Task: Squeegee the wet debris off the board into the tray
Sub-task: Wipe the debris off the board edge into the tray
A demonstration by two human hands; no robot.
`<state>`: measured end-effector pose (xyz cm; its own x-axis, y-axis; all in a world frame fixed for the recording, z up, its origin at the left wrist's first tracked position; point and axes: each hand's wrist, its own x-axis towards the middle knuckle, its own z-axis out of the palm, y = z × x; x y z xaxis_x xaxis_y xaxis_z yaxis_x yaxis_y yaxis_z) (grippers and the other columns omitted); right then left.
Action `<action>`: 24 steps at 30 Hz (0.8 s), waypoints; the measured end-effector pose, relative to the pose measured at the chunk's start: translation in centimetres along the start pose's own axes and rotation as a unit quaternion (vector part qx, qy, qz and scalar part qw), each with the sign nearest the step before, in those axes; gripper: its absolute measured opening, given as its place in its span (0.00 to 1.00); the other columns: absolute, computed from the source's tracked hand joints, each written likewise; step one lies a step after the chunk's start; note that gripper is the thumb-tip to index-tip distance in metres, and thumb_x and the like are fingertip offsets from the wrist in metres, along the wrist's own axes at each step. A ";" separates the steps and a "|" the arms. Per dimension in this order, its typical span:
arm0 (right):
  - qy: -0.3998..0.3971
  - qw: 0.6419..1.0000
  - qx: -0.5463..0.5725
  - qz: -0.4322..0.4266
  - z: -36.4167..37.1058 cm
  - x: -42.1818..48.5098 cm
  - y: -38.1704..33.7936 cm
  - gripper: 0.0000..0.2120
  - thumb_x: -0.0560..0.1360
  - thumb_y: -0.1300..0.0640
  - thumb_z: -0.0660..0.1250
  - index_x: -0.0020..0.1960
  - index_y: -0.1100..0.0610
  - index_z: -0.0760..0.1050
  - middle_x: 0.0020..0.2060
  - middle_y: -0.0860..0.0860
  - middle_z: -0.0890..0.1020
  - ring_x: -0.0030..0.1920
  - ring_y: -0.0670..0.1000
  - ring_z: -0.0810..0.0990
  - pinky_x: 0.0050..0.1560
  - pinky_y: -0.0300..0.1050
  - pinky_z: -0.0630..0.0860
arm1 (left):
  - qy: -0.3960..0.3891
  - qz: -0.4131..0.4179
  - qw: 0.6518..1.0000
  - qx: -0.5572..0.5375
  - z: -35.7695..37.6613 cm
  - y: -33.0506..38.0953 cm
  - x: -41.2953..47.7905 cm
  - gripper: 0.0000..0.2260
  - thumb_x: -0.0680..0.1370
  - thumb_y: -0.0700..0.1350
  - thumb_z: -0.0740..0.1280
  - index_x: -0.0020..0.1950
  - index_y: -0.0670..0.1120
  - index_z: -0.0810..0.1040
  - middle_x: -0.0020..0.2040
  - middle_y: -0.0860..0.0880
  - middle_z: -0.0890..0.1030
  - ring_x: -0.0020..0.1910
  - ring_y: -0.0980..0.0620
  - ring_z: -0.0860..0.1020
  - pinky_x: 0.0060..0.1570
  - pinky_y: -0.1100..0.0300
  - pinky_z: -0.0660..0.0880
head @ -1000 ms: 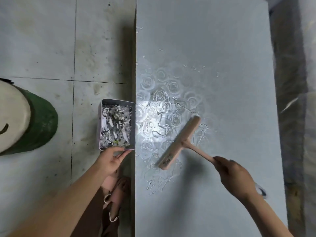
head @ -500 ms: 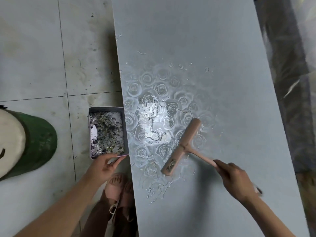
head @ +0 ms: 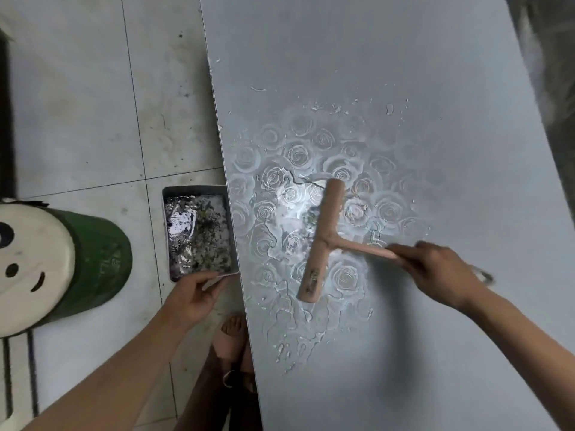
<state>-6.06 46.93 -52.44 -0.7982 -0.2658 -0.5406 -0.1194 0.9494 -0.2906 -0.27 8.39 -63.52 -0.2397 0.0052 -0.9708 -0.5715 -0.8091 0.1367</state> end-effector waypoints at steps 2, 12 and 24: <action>0.039 0.998 -0.020 -0.041 -0.9 0.7 -0.5 0.16 0.77 0.58 0.66 0.63 0.49 0.77 0.39 0.56 0.79 0.46 0.62 0.79 0.48 0.54 0.73 | 0.002 -0.001 1.000 -0.003 0.0 0.1 -0.2 0.09 0.77 0.28 0.57 0.52 0.35 0.75 0.55 0.38 0.77 0.56 0.38 0.76 0.56 0.52 0.78; 0.012 0.997 -0.070 -0.008 -3.6 4.1 2.1 0.16 0.79 0.51 0.59 0.65 0.41 0.73 0.36 0.45 0.68 0.48 0.56 0.77 0.46 0.46 0.64 | -0.006 0.000 1.000 -0.024 0.2 0.2 0.0 0.18 0.78 0.28 0.55 0.67 0.33 0.68 0.63 0.36 0.75 0.64 0.35 0.73 0.54 0.49 0.78; 0.002 0.992 -0.105 -0.067 -5.6 8.7 -2.1 0.16 0.79 0.51 0.59 0.65 0.40 0.73 0.43 0.50 0.78 0.52 0.56 0.78 0.52 0.48 0.68 | -0.013 0.011 0.999 -0.035 1.5 1.2 0.4 0.23 0.75 0.26 0.56 0.71 0.34 0.65 0.67 0.35 0.72 0.58 0.34 0.76 0.47 0.47 0.79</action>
<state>-16.07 43.54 -52.14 -0.7688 -0.3917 -0.5054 -0.3442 0.9196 -0.1891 -2.23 8.28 -63.41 -0.2718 0.0020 -0.9624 -0.5100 -0.8483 0.1423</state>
